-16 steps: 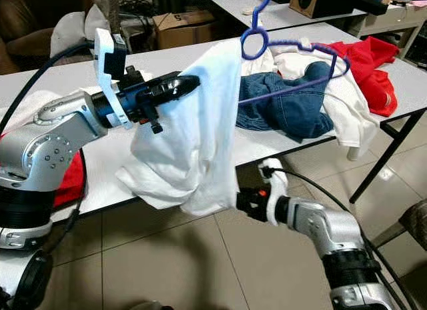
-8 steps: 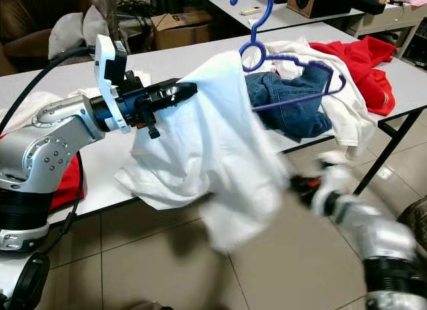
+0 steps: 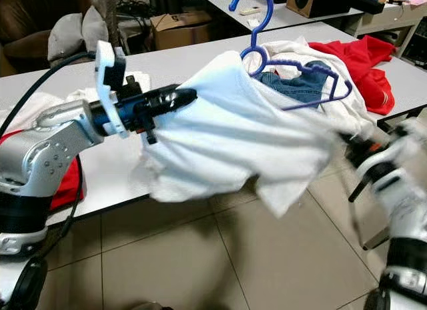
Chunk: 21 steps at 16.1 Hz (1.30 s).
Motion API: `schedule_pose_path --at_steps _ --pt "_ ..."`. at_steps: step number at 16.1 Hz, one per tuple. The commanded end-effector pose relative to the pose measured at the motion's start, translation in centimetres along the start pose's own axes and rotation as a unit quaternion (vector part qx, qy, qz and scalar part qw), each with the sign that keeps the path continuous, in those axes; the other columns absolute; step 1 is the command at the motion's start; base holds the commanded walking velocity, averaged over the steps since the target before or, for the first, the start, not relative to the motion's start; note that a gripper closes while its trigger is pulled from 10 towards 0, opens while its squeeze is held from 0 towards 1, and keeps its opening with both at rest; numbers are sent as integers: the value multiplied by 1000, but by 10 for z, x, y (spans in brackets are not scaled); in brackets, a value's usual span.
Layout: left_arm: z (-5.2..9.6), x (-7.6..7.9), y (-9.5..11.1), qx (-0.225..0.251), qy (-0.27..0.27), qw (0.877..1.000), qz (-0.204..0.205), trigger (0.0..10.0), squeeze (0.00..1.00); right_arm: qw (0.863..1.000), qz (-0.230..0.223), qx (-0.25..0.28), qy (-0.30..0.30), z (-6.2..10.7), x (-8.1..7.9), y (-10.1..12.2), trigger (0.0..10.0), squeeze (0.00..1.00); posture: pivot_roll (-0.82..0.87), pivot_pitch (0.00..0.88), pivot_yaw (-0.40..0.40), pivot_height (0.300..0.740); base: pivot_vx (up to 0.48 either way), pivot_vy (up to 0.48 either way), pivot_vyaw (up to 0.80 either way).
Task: Hang hanger
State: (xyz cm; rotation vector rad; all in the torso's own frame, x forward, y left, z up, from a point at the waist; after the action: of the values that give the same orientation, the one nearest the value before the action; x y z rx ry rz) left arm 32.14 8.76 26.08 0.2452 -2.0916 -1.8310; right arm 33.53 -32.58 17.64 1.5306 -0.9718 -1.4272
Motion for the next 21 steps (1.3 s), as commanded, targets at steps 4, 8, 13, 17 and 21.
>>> schedule_pose_path --at_steps 4,8,13,17,21 --pt "10 4 -6 -32 -7 999 -33 0 0 998 -18 54 -10 3 7 37 0 0 -74 0 68 740 0 0 0" --pt "12 -9 -21 -85 42 993 -72 0 0 998 1 36 43 1 -14 41 0 0 -75 0 66 740 0 0 0" --pt "-12 13 -38 -114 -19 990 -76 0 0 989 82 -25 117 -5 -47 35 0 0 -76 0 67 740 0 0 0" --pt "-16 11 -56 -169 -17 981 -98 0 0 984 111 -41 131 -7 -56 33 0 0 -78 0 69 740 0 0 0" --pt "-4 -8 -62 -198 42 976 -83 0 0 977 148 -57 143 -5 -62 33 0 0 -77 0 73 740 0 0 0"
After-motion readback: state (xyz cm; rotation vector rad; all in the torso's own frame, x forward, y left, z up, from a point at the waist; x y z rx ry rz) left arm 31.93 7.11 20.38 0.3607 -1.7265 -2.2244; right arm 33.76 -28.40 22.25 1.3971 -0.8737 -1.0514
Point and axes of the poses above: a point about 5 cm out from each wrist's last joint towards the gripper, its own z axis pointing back from the gripper into the wrist, its own y axis along the axis of the wrist's last joint, x = y × z, the point moved 3 cm from there along -z, pointing out of the wrist towards the gripper, and after that the axes turned 10 degrees about z, right-handed, at the moved point
